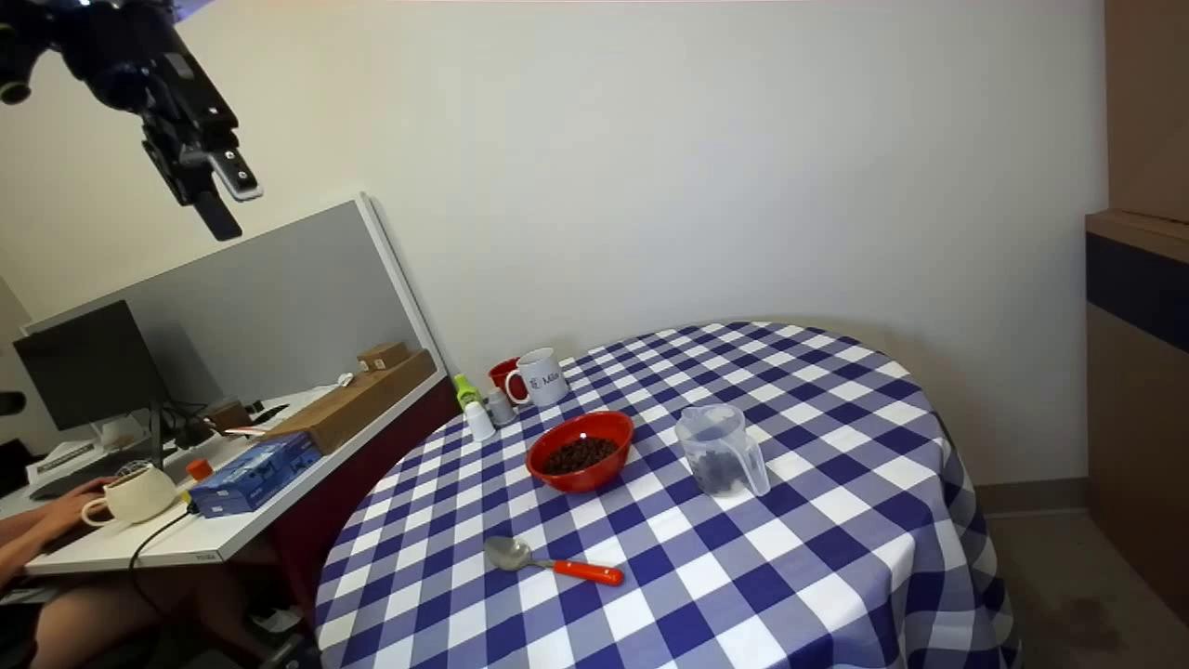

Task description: Spoon out a single spoonful of the contents from the orange bowl into the transparent jar.

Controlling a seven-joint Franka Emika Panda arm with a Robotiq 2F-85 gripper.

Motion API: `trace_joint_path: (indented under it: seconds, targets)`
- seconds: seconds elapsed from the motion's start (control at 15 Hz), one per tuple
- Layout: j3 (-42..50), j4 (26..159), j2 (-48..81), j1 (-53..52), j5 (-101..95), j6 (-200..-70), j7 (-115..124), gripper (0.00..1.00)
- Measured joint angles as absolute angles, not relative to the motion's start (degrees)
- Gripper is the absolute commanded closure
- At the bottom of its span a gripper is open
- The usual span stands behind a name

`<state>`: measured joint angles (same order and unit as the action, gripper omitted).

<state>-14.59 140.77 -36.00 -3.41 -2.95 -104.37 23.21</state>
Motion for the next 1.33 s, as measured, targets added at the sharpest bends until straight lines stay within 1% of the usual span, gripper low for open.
trace_joint_path:
  seconds: [0.6,0.93,1.33]
  targets:
    - [-8.93,152.0,-35.5,5.84,-1.26,-116.05,36.47,0.0]
    - [-8.13,157.86,-35.1,8.7,1.74,-123.84,46.54,0.0]
    - [-8.34,158.73,-28.2,10.57,2.8,-136.35,62.29,0.0]
